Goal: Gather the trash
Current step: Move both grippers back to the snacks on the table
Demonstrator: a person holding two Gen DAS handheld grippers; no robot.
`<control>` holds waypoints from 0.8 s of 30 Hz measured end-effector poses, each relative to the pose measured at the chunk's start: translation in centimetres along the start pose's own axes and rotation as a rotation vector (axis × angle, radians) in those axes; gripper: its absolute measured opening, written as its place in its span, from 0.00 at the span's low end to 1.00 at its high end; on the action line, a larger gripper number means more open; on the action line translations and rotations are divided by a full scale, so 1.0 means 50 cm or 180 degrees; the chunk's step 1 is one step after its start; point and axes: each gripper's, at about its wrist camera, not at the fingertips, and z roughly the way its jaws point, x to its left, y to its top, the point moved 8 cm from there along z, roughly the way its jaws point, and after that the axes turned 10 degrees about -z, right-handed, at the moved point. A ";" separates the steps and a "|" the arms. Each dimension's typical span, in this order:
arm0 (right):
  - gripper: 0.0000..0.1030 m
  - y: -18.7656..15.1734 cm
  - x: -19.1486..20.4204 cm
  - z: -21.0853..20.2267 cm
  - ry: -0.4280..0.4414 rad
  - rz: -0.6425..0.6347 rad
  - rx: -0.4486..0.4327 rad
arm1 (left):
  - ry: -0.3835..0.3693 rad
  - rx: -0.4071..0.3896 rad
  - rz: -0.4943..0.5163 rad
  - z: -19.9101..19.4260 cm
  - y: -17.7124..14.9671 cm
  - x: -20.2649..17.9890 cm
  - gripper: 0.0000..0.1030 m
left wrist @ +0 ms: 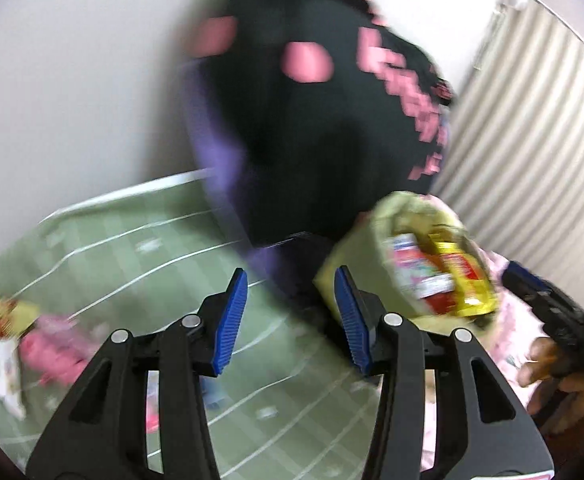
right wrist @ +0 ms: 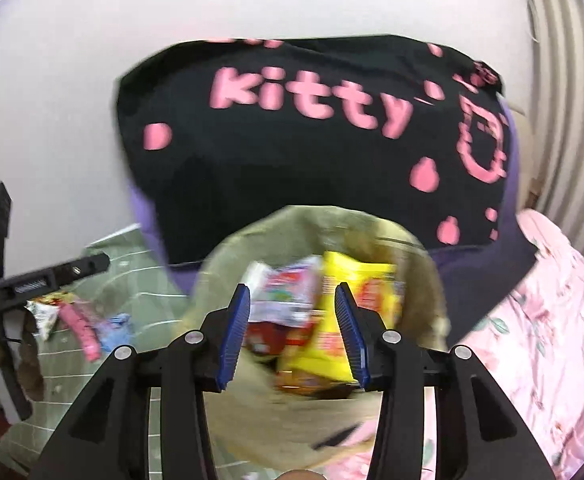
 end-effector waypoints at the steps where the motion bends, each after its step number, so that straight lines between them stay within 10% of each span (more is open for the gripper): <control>1: 0.40 0.001 0.025 0.004 0.0073 -0.0042 -0.0005 | 0.0125 -0.0020 -0.0116 -0.013 -0.009 0.049 0.42; 12: 0.40 -0.028 0.260 0.078 0.0712 -0.0410 0.0229 | 0.1168 -0.0330 -0.0983 -0.156 -0.060 0.433 0.42; 24: 0.41 -0.084 0.517 0.185 0.1534 -0.0980 0.0637 | 0.1345 -0.0168 -0.0784 -0.207 -0.126 0.504 0.42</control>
